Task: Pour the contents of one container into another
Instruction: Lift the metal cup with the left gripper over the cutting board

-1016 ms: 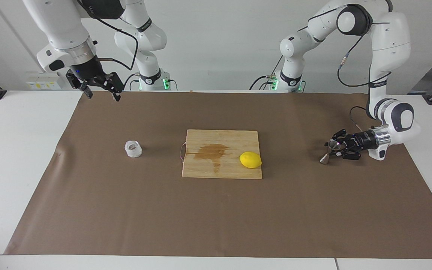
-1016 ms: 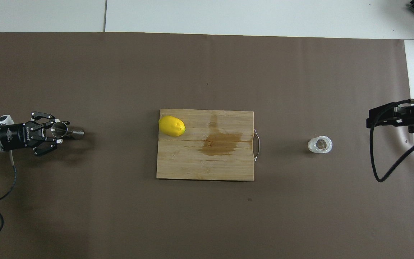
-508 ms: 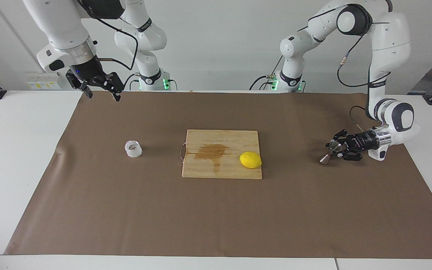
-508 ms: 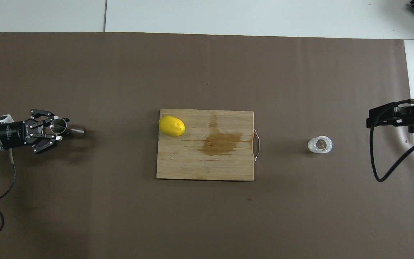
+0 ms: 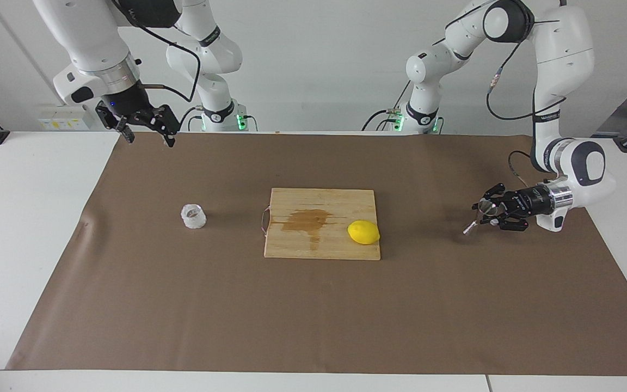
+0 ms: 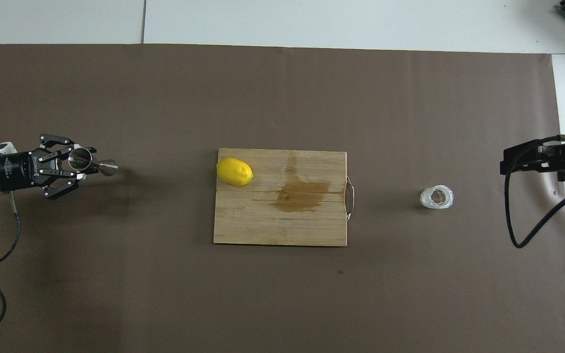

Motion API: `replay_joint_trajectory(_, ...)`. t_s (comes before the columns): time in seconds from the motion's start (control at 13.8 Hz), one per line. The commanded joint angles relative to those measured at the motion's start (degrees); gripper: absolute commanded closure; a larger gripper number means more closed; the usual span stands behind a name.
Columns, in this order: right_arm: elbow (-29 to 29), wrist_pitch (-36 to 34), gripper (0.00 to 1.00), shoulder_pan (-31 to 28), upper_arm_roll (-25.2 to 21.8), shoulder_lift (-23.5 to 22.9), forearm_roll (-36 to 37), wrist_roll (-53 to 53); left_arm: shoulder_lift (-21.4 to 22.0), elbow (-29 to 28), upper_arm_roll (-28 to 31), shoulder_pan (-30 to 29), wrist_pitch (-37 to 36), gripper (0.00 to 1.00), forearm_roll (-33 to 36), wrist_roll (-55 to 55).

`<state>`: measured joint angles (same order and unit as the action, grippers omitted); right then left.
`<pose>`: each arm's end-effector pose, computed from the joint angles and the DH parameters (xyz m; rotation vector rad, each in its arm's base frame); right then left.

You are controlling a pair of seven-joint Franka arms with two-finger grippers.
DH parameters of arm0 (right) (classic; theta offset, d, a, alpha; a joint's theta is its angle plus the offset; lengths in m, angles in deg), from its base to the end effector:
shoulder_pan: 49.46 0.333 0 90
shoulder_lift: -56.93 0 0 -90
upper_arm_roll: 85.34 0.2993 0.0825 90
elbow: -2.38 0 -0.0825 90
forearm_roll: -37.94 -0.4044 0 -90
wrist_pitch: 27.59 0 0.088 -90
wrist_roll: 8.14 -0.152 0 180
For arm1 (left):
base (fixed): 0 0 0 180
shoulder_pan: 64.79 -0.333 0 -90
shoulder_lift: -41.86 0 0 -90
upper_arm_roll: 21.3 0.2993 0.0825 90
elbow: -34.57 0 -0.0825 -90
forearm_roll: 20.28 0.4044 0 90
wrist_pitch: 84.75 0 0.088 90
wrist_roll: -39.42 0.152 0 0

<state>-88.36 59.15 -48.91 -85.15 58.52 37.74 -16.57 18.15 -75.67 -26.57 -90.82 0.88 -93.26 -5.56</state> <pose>0.5588 0.0078 0.5674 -3.1338 0.2104 0.0663 0.5843 0.0618 0.2729 1.2123 1.3542 -1.0751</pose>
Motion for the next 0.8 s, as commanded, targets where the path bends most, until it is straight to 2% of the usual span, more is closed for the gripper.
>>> replay_joint_trajectory(0.0, -0.1, 0.1, 0.00, -0.6, 0.3, 0.1, -0.1, 0.7, 4.4, -1.7, 0.7, 3.7, 0.1, 1.00, -2.0, -3.0)
replay_joint_trajectory(0.29, -0.1, 0.1, 0.00, -0.6, 0.3, 0.1, -0.1, 0.7, 8.7, -6.5, 0.7, 7.8, 3.5, 1.00, -6.9, -3.9)
replay_joint_trajectory(0.51, -0.1, 0.1, 0.00, -0.6, 0.3, 0.1, -0.1, 0.7, 13.6, -11.2, 0.7, 14.1, 10.7, 1.00, -12.5, -5.2)
replay_joint_trajectory(0.73, -0.1, 0.1, 0.00, -0.6, 0.3, 0.1, -0.1, 0.7, 16.6, -15.6, 0.7, 19.0, 16.8, 1.00, -18.5, -5.7)
